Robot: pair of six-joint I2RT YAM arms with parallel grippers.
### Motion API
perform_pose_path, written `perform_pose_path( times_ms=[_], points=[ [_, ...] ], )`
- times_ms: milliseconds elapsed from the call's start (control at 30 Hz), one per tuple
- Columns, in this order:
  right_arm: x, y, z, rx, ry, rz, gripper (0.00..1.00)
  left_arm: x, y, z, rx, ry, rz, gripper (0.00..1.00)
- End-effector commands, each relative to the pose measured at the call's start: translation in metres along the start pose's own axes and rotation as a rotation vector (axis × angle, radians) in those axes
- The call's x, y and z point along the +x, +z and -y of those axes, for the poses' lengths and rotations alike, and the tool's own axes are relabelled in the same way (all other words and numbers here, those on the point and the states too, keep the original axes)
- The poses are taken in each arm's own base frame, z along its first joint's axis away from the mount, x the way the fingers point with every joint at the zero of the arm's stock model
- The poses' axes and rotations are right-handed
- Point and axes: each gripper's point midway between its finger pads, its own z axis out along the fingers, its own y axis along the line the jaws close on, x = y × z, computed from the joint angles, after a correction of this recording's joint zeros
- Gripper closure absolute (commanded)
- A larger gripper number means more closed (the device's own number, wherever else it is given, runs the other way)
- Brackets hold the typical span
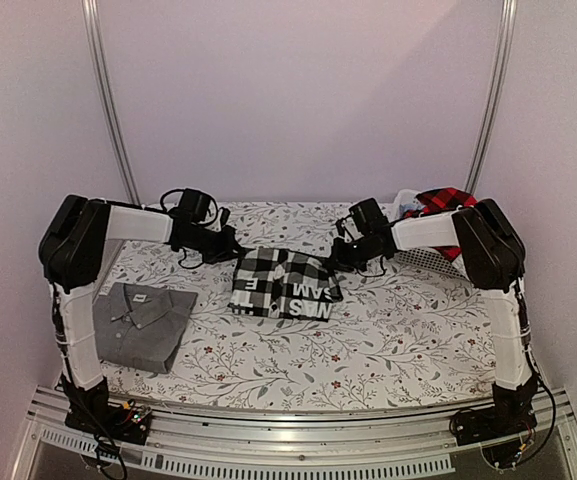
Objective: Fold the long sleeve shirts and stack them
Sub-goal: Fold the 2/3-rectangle-folded shirt at the center of the board, then smooth out the square-folded shirt at the center of the board.
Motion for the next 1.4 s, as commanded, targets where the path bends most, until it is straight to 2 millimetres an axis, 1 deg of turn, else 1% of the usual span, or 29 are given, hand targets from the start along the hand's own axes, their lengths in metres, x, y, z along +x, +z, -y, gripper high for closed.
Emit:
perform_pose_path(
  times_ms=[0, 33, 100, 167, 200, 233, 267, 367, 400, 433, 500, 533, 600, 667, 700, 767, 833, 967, 1067, 1167, 1300, 1367],
  points=[
    [-0.003, -0.040, -0.018, 0.022, -0.012, 0.068, 1.00, -0.017, -0.037, 0.020, 0.004, 0.022, 0.130, 1.00],
    [-0.007, -0.047, -0.022, 0.026, -0.020, 0.082, 1.00, -0.018, -0.043, 0.018, -0.009, 0.022, 0.143, 1.00],
    [-0.012, -0.055, -0.023, 0.046, -0.035, 0.100, 0.97, -0.020, -0.049, 0.012, -0.049, 0.024, 0.158, 1.00],
    [-0.015, -0.059, -0.021, 0.067, -0.043, 0.114, 0.95, -0.022, -0.049, 0.001, -0.088, 0.013, 0.156, 1.00],
    [-0.017, -0.060, -0.022, 0.073, -0.047, 0.116, 0.93, -0.023, -0.048, -0.002, -0.091, 0.009, 0.149, 0.93],
    [-0.017, -0.060, -0.023, 0.074, -0.056, 0.115, 0.89, -0.025, -0.047, -0.005, -0.094, 0.008, 0.146, 0.79],
    [-0.017, -0.060, -0.024, 0.074, -0.062, 0.114, 0.83, -0.026, -0.046, -0.008, -0.104, 0.009, 0.146, 0.71],
    [-0.018, -0.063, -0.032, 0.092, -0.089, 0.125, 0.59, -0.035, -0.054, -0.007, -0.120, 0.017, 0.175, 0.53],
    [-0.018, -0.064, -0.037, 0.097, -0.102, 0.124, 0.55, -0.037, -0.058, -0.007, -0.123, 0.018, 0.183, 0.48],
    [-0.016, -0.065, -0.044, 0.099, -0.123, 0.123, 0.54, -0.039, -0.062, -0.005, -0.127, 0.020, 0.191, 0.48],
    [-0.013, -0.068, -0.057, 0.104, -0.159, 0.121, 0.54, -0.036, -0.067, 0.005, -0.105, 0.033, 0.186, 0.51],
    [-0.010, -0.068, -0.063, 0.108, -0.175, 0.118, 0.55, -0.031, -0.068, 0.010, -0.098, 0.039, 0.174, 0.59],
    [-0.001, -0.069, -0.077, 0.101, -0.207, 0.111, 0.55, -0.014, -0.068, 0.020, -0.088, 0.050, 0.147, 0.68],
    [0.009, -0.069, -0.091, 0.085, -0.232, 0.100, 0.55, 0.007, -0.065, 0.027, -0.082, 0.053, 0.113, 0.81],
    [0.014, -0.067, -0.098, 0.073, -0.240, 0.089, 0.56, 0.017, -0.063, 0.030, -0.079, 0.053, 0.096, 0.85],
    [0.023, -0.061, -0.107, 0.051, -0.257, 0.070, 0.57, 0.037, -0.059, 0.033, -0.084, 0.050, 0.061, 0.91],
    [0.030, -0.051, -0.110, 0.043, -0.265, 0.050, 0.58, 0.056, -0.056, 0.027, -0.105, 0.039, 0.031, 0.94],
    [0.040, -0.031, -0.101, 0.043, -0.248, 0.012, 0.58, 0.097, -0.047, 0.019, -0.111, 0.012, -0.032, 0.96],
    [0.045, -0.020, -0.088, 0.076, -0.231, -0.007, 0.58, 0.123, -0.040, 0.010, -0.121, -0.009, -0.076, 0.98],
    [0.050, -0.012, -0.073, 0.104, -0.207, -0.030, 0.58, 0.141, -0.039, 0.002, -0.140, -0.019, -0.101, 0.99],
    [0.052, -0.012, -0.065, 0.125, -0.199, -0.043, 0.58, 0.151, -0.038, 0.003, -0.133, -0.022, -0.120, 0.99],
    [0.048, -0.020, -0.068, 0.132, -0.210, -0.028, 0.58, 0.150, -0.042, 0.007, -0.132, -0.016, -0.113, 0.98]
  ],
)
